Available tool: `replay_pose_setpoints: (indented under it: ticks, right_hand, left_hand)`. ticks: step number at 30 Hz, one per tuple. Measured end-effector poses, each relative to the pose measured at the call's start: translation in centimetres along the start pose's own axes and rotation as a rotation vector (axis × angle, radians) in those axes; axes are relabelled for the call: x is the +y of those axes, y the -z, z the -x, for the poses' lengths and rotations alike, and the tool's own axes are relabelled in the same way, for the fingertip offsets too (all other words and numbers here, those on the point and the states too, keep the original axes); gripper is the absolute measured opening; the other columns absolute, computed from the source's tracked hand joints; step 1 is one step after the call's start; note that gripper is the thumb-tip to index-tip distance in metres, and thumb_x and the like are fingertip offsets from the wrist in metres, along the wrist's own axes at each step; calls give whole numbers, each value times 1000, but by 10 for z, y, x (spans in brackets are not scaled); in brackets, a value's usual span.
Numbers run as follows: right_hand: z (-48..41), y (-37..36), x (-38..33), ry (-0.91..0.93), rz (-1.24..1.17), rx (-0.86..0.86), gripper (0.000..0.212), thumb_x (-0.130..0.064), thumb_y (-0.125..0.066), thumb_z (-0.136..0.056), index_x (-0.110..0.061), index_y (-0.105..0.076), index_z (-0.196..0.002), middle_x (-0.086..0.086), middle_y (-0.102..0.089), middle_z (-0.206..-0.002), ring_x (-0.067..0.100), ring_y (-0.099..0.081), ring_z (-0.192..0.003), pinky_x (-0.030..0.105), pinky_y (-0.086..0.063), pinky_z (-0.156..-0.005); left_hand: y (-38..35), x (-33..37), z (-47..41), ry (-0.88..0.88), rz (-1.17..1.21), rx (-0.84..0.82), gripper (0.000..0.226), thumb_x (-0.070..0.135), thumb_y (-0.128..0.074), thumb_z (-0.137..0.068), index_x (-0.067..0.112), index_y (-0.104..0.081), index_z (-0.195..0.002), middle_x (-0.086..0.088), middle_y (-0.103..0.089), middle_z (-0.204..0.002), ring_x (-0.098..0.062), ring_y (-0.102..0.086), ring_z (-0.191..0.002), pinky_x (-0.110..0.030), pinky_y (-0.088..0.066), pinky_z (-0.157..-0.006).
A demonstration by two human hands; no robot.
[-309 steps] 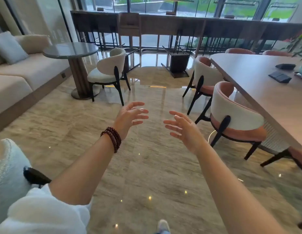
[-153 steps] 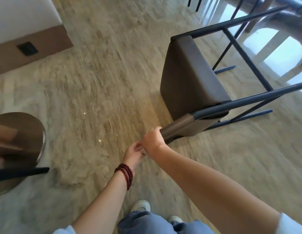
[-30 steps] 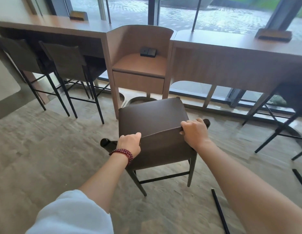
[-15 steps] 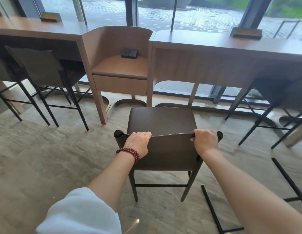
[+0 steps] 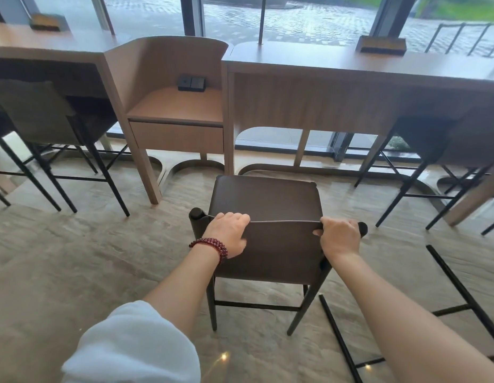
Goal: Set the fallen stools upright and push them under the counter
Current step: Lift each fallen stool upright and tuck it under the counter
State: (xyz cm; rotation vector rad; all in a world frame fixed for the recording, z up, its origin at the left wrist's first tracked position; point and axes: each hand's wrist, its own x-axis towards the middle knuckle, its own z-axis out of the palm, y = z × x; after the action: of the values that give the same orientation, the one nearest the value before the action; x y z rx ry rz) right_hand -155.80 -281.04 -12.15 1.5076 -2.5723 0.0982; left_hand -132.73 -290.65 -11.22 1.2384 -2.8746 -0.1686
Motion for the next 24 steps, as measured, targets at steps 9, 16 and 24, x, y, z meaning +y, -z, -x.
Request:
replay_pose_setpoints:
  ticks: [9,16,24]
  right_hand:
    - [22,2,-17,41,-302,127,41,-23,-61,-89,-18,-54,-129,5,-53,-134,27,-39,-130,42,-23,-105]
    - [49,25,-58,-419,-1232,180,23,-18,-51,-96,-11,-48,-117,9,-56,-114,9,-54,-85,20,-46,-73]
    - [14,8,-49,-1138,-1853,-443,69,-50,-70,-79,-18,-41,-133,10,-44,-134,37,-45,-121,57,-51,-88]
  left_hand:
    - [11,14,6,169,676,200,28,49,-59,-84,30,-73,-99,3,-57,-125,-18,-43,-125,-37,-28,-111]
    - [25,51,17,884,1454,242,18,-4,-40,-86,6,-55,-87,-5,-61,-71,-10,-59,-59,-27,-44,-63]
    - [0,41,-3,1116,2065,-114,78,57,-64,-76,18,-36,-138,-20,-35,-143,-41,-36,-131,-60,-39,-97]
